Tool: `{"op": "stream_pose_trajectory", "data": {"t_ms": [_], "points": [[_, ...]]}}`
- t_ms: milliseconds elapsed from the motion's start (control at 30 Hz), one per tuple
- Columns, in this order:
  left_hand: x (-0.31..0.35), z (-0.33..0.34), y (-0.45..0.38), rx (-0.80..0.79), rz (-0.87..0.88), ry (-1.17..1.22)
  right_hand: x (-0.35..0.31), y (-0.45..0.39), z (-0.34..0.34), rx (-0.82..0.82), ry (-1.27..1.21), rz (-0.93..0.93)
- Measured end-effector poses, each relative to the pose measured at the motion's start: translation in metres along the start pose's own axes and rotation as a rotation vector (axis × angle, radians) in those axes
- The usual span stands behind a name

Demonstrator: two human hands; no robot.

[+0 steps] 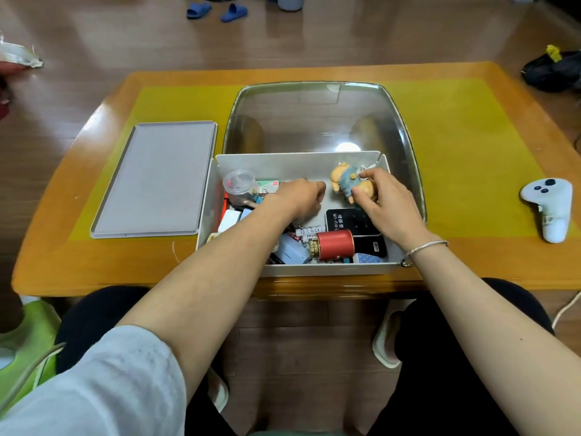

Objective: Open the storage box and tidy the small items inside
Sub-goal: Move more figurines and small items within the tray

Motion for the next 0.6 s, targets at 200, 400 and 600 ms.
{"op": "stream_pose_trajectory", "data": {"t_ms": [200,400,600], "points": [[0.000,-0.010,0.013,0.043,0.026,0.062,0.000,0.000,0.001,0.002,0.029,-0.003],[-0.010,-0.036,0.042,0.193,0.064,0.253,0.000,0.000,0.000,0.004,0.025,0.000],[-0.010,-0.030,0.065,-0.117,0.076,0.292,-0.002,0.001,-0.001,-0.001,0.019,0.005]]}}
Point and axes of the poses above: each hand's wrist, its own y-axis away from the middle knuckle, its own z-axis out of the palm, x = y × z, the point moved 6 cm from there along -y, towards the middle knuckle, and after that the axes turned 9 degrees about x, right-handed, at the moved point
